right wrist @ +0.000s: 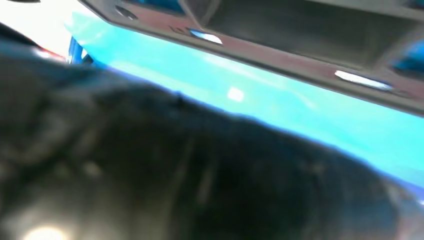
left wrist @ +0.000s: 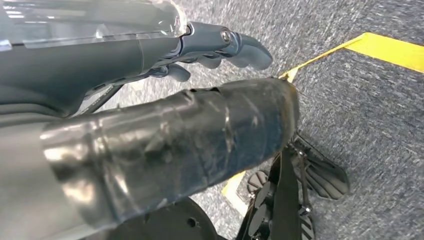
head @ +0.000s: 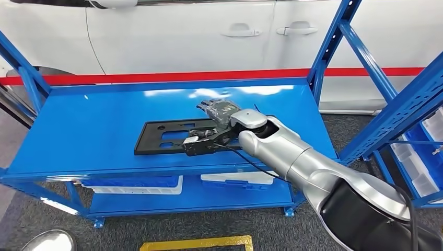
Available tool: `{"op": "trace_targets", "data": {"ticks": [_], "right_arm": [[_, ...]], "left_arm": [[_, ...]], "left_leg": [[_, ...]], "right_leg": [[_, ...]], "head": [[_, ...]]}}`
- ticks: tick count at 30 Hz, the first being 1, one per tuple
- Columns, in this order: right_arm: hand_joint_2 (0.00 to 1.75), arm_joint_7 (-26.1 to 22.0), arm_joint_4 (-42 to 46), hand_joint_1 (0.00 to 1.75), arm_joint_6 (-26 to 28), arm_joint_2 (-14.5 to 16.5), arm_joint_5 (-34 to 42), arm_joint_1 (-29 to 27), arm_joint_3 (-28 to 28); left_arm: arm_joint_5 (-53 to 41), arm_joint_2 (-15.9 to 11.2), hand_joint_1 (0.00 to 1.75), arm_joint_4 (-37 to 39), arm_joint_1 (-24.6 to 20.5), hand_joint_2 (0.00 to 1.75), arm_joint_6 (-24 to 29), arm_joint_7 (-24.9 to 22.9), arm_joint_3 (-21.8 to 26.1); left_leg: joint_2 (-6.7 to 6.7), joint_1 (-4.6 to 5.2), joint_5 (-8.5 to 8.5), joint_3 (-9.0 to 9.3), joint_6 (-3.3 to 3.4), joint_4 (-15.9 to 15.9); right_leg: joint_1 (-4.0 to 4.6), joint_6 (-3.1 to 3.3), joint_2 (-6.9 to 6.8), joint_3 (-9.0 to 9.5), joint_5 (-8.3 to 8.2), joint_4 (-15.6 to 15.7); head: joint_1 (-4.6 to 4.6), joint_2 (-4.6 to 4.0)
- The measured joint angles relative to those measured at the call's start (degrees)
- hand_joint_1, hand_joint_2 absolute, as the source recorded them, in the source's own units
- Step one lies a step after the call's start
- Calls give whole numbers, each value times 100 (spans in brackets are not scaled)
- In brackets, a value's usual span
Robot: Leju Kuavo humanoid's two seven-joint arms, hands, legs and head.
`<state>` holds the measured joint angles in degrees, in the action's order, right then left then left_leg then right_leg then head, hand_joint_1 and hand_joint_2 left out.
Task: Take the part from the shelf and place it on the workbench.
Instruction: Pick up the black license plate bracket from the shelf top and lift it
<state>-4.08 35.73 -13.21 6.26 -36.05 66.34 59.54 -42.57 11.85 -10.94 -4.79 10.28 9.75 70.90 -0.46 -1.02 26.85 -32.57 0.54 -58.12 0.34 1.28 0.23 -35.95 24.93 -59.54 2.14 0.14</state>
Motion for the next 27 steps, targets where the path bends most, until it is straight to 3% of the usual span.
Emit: {"op": "trace_targets", "data": {"ticks": [2, 4, 7, 8, 9, 10, 12, 13, 18, 20, 23, 25, 27], "right_arm": [[0, 1, 3, 0, 2, 1, 16, 1, 11], [0, -4, 5, 0, 1, 7, 54, 2, 19], [0, -25, -11, 0, 4, 22, 89, -47, 37], [0, -33, -22, 0, 8, 27, 93, -79, 48], [0, -43, -33, 0, 13, 32, 98, -107, 61], [0, -55, -43, 0, 16, 37, 116, -128, 73], [0, -84, -60, 0, 22, 42, 173, -151, 89], [0, -98, -69, 0, 27, 41, 206, -162, 92], [0, -121, -95, 0, 38, 34, 264, -241, 92], [0, -119, -105, 0, 2, 17, 275, -246, 92], [0, -123, -137, 0, -81, -18, 293, -290, 102], [0, -129, -162, 0, -107, -37, 300, -332, 121], [0, -132, -181, 0, -105, -50, 301, -343, 135]], "left_arm": [[4, -1, 0, -1, -8, 0, -2, 0, 0], [10, -2, 0, -1, -9, 0, -9, 0, 0], [16, -6, 0, -1, -8, 0, -11, -9, 0], [17, -7, 0, -1, -7, 0, -3, -10, 0], [18, -7, 0, -1, -5, 0, 7, -9, 1], [18, -8, 0, -1, 0, 0, 16, -3, 1], [14, -14, 0, -1, 11, 0, 26, 8, 2], [10, -17, 0, -1, 10, 0, 27, 9, 2], [-4, -16, 0, -1, -5, 0, 39, 9, 3], [-7, -16, 0, -1, -1, 0, 50, 10, 4], [-16, -16, 0, -1, -5, 0, 59, 10, 4], [-24, -16, 0, -1, -6, 0, 63, 8, 4], [-49, -16, 0, -1, -4, 0, 66, 18, 5]], "left_leg": [[10, 1, 40, 18, -62, -3], [17, -4, 206, -92, -117, -284], [20, -16, 603, -697, -171, -1346], [20, -17, 608, -850, -184, -1551], [21, -19, 489, -896, -191, -1534], [23, -20, 266, -823, -188, -1286], [28, -12, -166, -530, -164, -559], [26, -4, -260, -414, -137, -292], [12, -19, -230, -304, 2, -59], [22, -32, -224, -275, 62, -33], [22, -26, -204, -262, 103, -34], [15, -24, -188, -240, 109, -36], [11, -23, -160, -195, 99, -39]], "right_leg": [[-32, 34, 10, 60, 13, 68], [-75, 89, 9, 140, 15, 135], [-68, 146, -9, 195, 61, 145], [-64, 151, -11, 209, 84, 137], [-63, 149, -7, 229, 111, 124], [-65, 141, -1, 255, 146, 106], [-54, 107, 10, 298, 226, 58], [-43, 82, 14, 299, 254, 39], [-23, -30, 5, 268, 359, -51], [-41, -80, 3, 86, 596, -462], [-65, -120, 3, -406, 961, -1387], [-76, -127, 2, -570, 893, -1590], [-75, -98, 2, -380, 473, -1061]], "head": [[0, 1], [6, 2], [12, 1], [13, 1], [13, 1], [13, 1], [13, 0], [11, 0], [6, 1], [4, 0], [4, -1], [4, 0], [4, 1]]}}
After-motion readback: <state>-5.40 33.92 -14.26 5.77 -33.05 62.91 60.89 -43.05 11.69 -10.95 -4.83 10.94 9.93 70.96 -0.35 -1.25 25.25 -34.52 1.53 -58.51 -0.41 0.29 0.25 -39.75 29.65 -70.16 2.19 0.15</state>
